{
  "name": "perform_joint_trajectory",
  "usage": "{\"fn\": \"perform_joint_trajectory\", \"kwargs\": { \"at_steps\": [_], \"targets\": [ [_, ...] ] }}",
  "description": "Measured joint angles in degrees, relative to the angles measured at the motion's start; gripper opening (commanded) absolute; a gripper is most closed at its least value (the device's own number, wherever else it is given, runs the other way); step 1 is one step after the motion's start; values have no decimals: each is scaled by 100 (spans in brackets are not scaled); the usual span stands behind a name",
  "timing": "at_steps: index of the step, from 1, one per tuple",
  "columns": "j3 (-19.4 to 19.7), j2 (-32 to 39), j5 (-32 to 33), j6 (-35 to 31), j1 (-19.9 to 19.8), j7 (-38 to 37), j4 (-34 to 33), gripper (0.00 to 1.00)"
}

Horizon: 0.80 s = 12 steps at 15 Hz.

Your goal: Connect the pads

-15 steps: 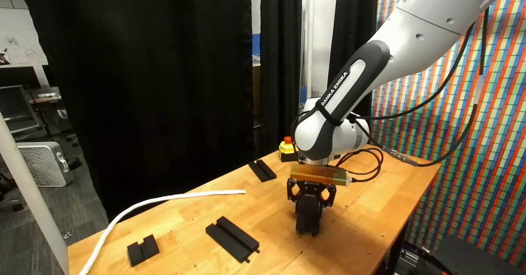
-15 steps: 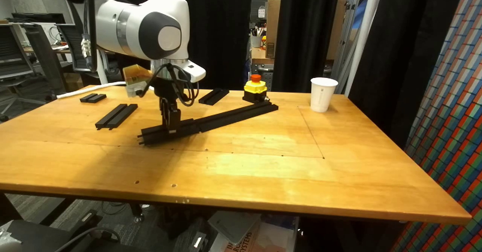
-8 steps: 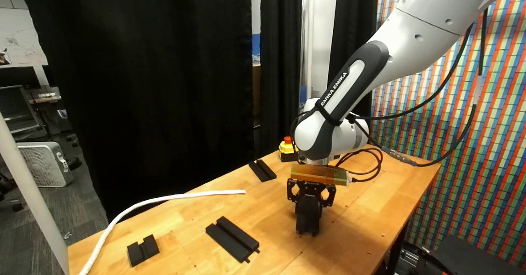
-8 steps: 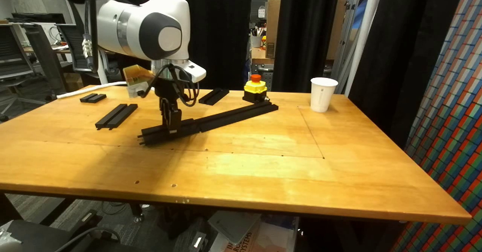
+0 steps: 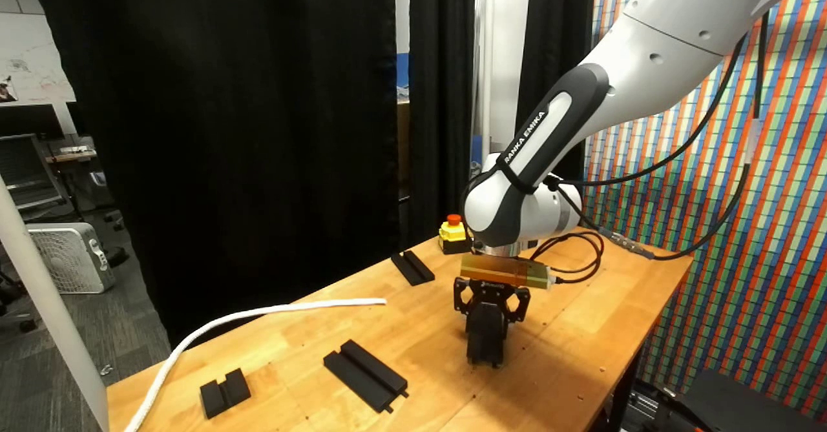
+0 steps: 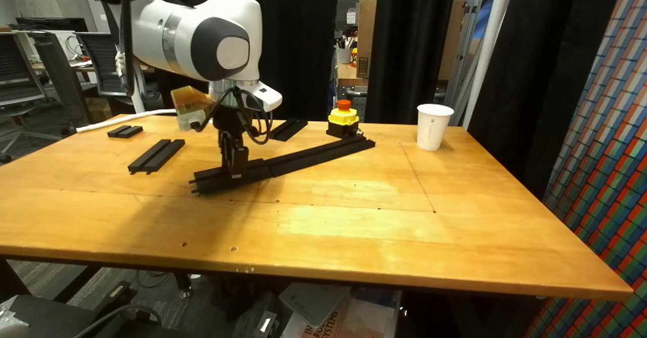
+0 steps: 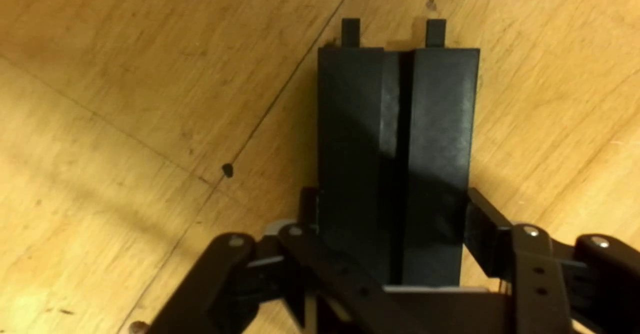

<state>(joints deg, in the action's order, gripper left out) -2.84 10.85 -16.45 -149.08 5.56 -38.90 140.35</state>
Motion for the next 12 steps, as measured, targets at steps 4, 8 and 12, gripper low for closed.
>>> {"fn": "perform_joint_trajectory", "kwargs": {
  "at_steps": [4,8,12],
  "targets": [
    [37,74,-91,5,-164,209,-58,45],
    [80,133,-106,10,-316,403,-141,45],
    [80,169,-106,10,-328,419,-190,84]
  ]
}}
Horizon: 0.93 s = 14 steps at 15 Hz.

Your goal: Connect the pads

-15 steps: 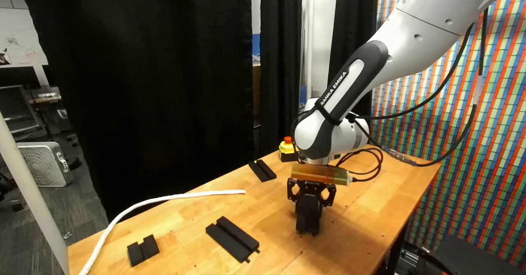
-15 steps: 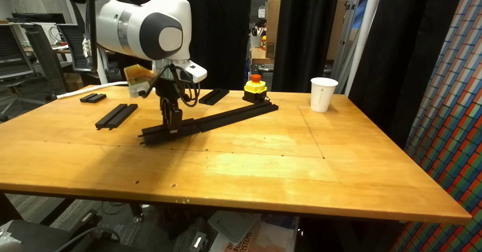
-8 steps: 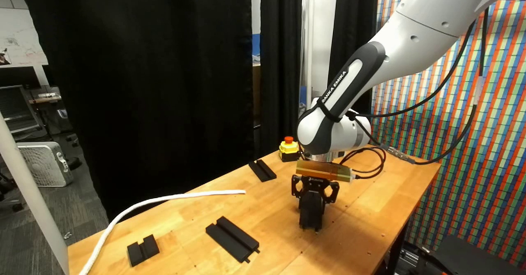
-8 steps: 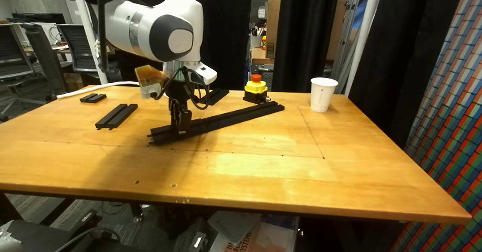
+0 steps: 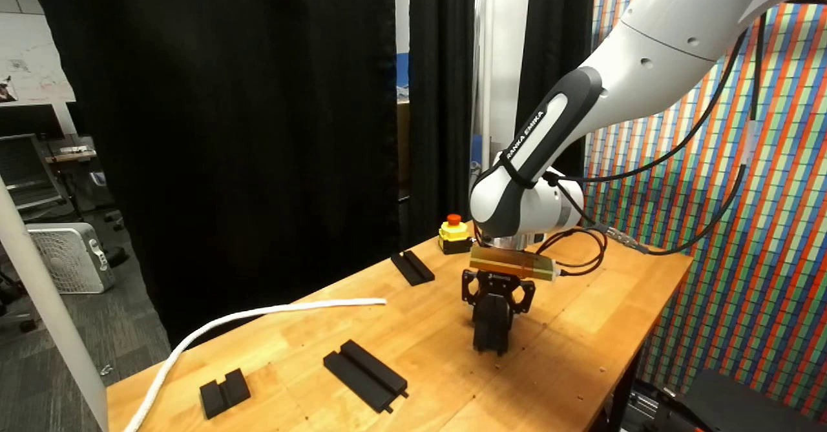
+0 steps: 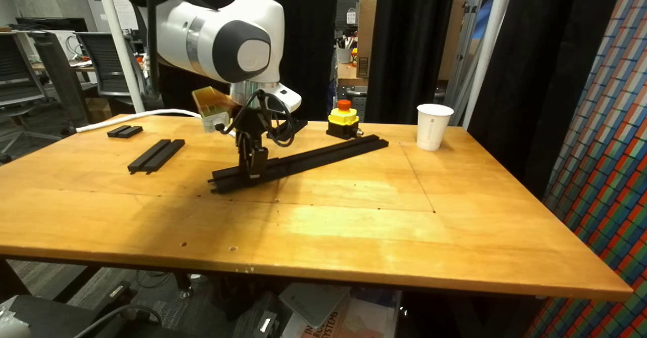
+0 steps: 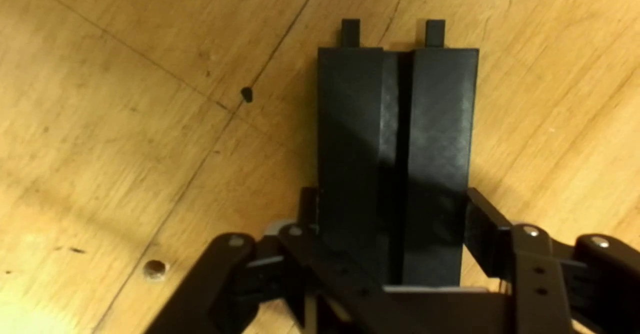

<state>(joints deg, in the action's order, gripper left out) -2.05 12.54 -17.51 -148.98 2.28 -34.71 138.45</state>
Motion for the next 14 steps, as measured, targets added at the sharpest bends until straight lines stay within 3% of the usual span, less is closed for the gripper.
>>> {"fn": "perform_joint_trajectory", "kwargs": {
  "at_steps": [2,3,14],
  "targets": [
    [-3,6,-13,2,3,0,-8,99],
    [-8,20,-43,7,3,2,-9,100],
    [8,50,-81,62,116,-200,-100,100]
  ]
}}
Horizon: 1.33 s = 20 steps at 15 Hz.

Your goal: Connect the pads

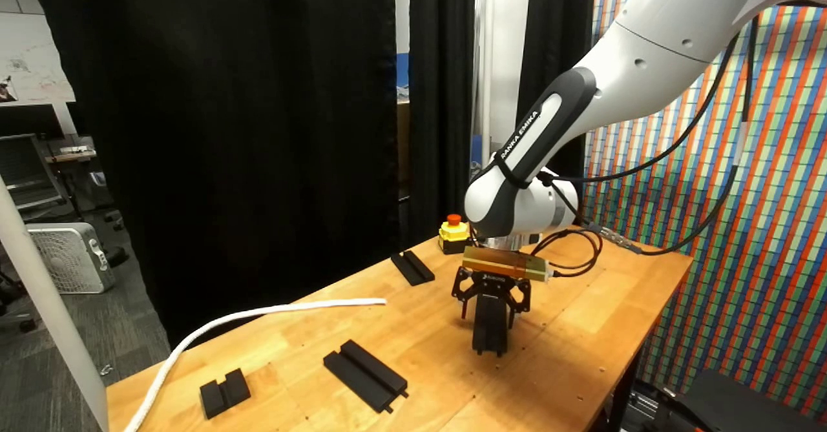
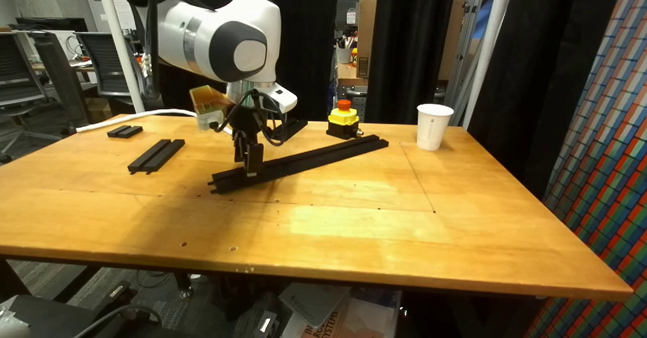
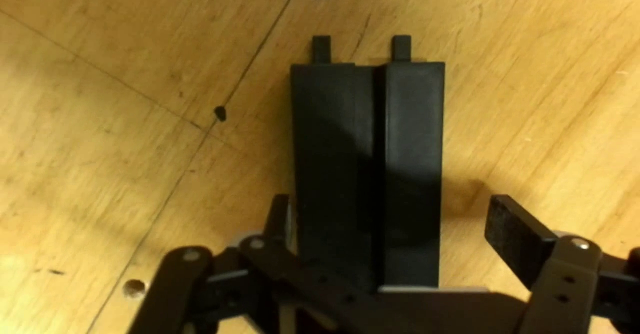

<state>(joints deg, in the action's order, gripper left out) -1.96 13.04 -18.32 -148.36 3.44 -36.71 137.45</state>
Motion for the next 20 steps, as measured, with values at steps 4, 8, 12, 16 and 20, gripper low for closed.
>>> {"fn": "perform_joint_trajectory", "kwargs": {
  "at_steps": [4,8,12,16,20],
  "targets": [
    [194,-361,593,425,49,-585,-61,100],
    [358,-972,1466,1196,38,-1370,-182,100],
    [331,-1837,1848,2214,3,-1331,-283,100],
    [326,-2641,1848,3044,-80,-24,-288,100],
    [378,-3144,1849,3521,-317,1529,-270,100]
  ]
}}
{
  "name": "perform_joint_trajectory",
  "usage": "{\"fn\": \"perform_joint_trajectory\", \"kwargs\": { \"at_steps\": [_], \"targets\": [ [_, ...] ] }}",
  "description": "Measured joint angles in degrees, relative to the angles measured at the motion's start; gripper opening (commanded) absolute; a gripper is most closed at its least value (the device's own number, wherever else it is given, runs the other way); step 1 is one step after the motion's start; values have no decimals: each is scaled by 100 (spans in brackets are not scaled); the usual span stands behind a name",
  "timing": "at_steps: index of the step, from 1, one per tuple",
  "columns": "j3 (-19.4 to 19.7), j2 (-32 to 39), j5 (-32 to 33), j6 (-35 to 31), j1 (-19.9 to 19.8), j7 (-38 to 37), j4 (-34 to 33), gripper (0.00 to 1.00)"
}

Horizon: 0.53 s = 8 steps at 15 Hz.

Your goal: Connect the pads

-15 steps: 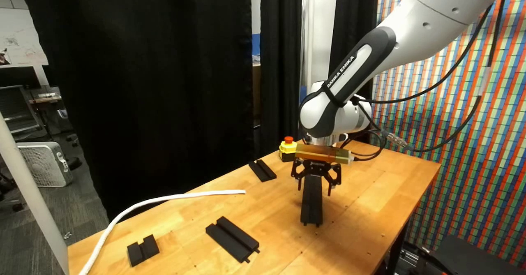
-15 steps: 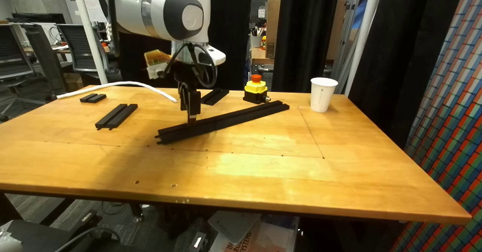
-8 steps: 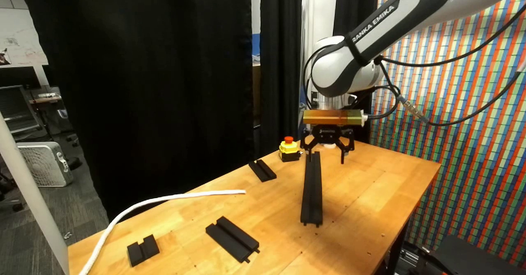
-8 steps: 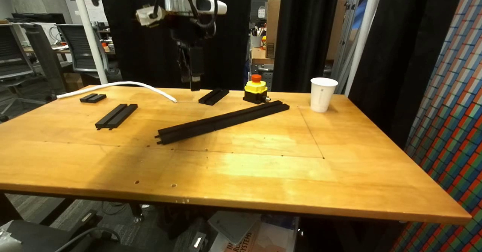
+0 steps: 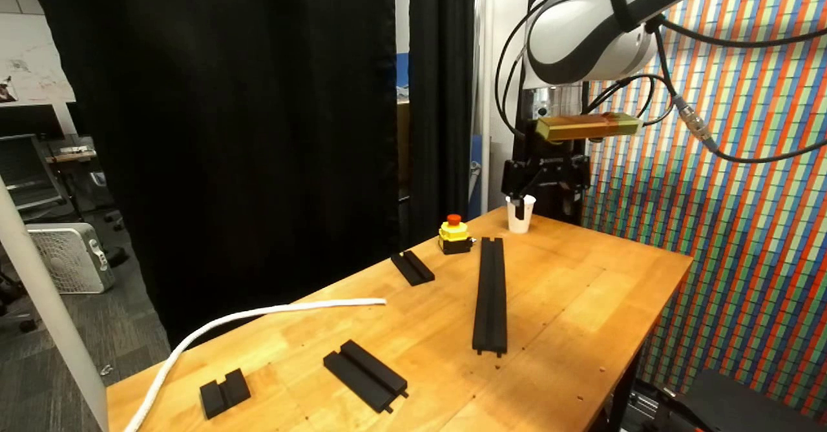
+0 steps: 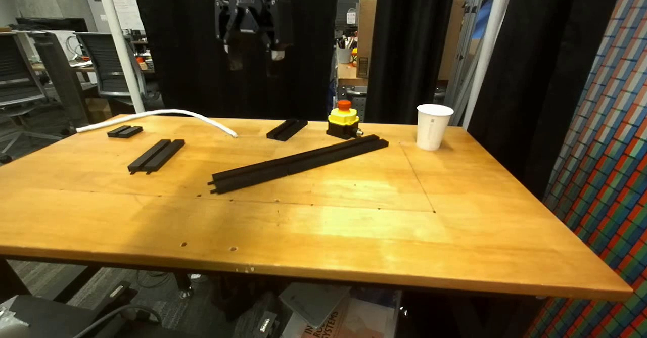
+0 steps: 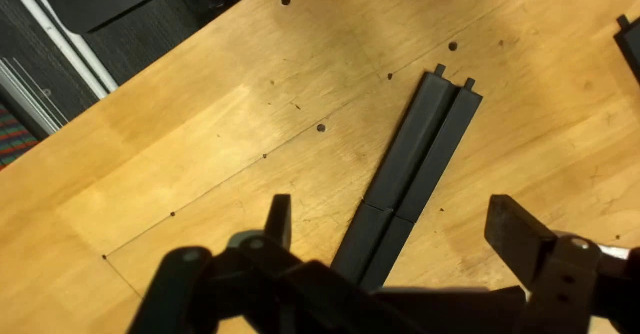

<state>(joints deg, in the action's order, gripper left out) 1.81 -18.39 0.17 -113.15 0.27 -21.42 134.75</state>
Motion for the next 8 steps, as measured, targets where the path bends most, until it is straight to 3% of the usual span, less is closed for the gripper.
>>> {"fn": "perform_joint_trajectory", "kwargs": {
  "at_steps": [4,8],
  "targets": [
    [86,-442,202,394,-177,1422,198,100],
    [248,-1118,669,364,-320,2402,834,100]
  ]
}}
